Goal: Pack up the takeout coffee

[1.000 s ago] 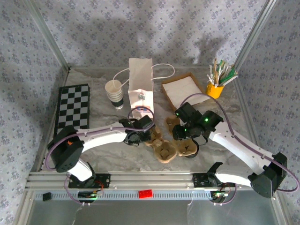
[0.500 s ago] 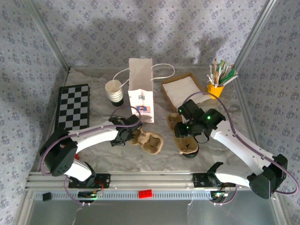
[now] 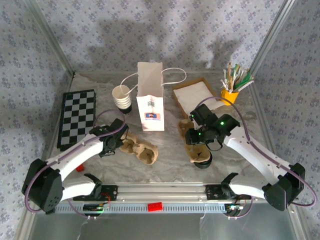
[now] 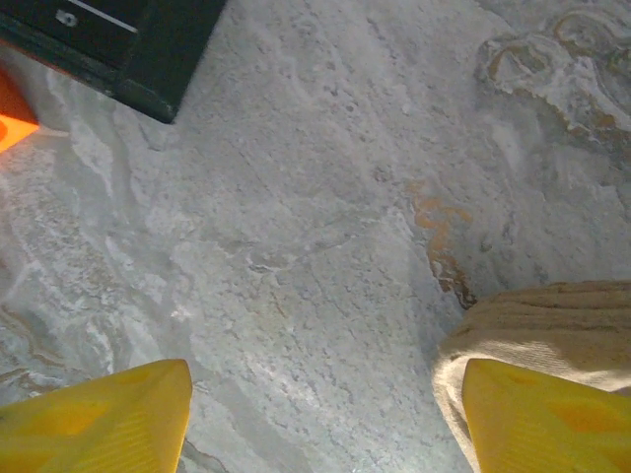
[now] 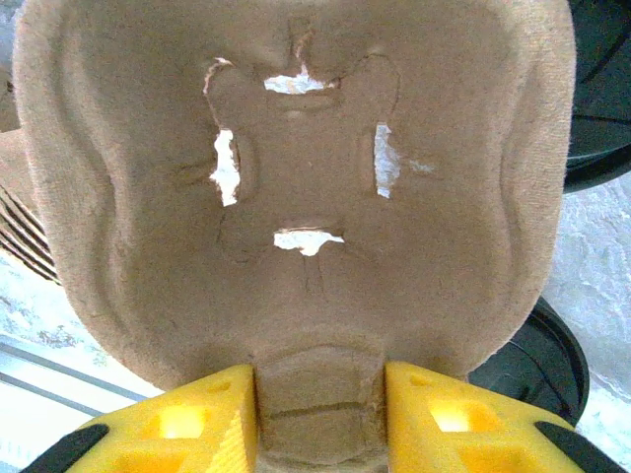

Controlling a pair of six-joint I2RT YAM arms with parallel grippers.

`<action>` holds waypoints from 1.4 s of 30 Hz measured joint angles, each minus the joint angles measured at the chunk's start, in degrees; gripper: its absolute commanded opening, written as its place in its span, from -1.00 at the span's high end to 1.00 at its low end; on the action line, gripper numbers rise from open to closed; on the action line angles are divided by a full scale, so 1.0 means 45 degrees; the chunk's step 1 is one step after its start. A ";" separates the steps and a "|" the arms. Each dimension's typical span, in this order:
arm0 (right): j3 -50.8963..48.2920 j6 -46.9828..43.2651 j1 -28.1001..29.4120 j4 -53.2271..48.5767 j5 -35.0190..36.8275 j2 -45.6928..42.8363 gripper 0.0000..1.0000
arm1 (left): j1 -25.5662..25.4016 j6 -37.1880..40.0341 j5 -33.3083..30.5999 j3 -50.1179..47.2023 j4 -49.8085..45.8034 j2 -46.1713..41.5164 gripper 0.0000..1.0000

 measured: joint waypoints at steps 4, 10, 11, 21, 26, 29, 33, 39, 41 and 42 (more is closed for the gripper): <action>0.0000 -0.0024 -0.0049 0.0005 -0.0107 0.0005 0.28 | -0.0461 0.0476 0.0291 0.0491 -0.0024 -0.0107 -0.34; 0.0000 -0.0019 -0.0199 0.0005 -0.0175 -0.0010 0.27 | -0.2297 0.0379 0.0340 0.1302 -0.0447 -0.1069 -0.15; 0.0000 -0.0019 -0.0233 0.0005 -0.0199 -0.0015 0.28 | -0.2807 0.0267 0.0389 0.1360 -0.0466 -0.1141 -0.13; 0.0000 -0.0015 -0.0272 0.0204 -0.0257 -0.0019 0.28 | -0.5775 -0.0005 0.1020 0.3274 0.0418 0.0763 -0.09; 0.0000 -0.0015 -0.0180 0.0330 -0.0257 -0.0015 0.28 | -0.5838 0.0155 0.1224 0.3725 0.1336 0.1836 -0.07; 0.0000 -0.0015 -0.0015 0.0350 -0.0311 0.0010 0.29 | -0.5829 0.0350 0.1282 0.3891 0.1758 0.2370 -0.07; 0.0005 -0.0005 0.0287 0.0442 -0.0500 0.0029 0.29 | -0.5659 0.0680 0.1297 0.4002 0.2259 0.2812 -0.06; 0.0194 0.0209 0.0447 0.0447 -0.0690 0.0024 0.30 | -0.5187 0.1180 0.1481 0.4231 0.2667 0.3084 -0.04; 0.0223 0.0277 0.0447 0.0437 -0.0724 -0.0010 0.30 | -0.5158 0.1263 0.1481 0.4274 0.2657 0.3031 -0.04; 0.0238 0.0291 0.0447 0.0427 -0.0738 -0.0029 0.30 | -0.5168 0.1307 0.1520 0.4274 0.2623 0.2973 -0.05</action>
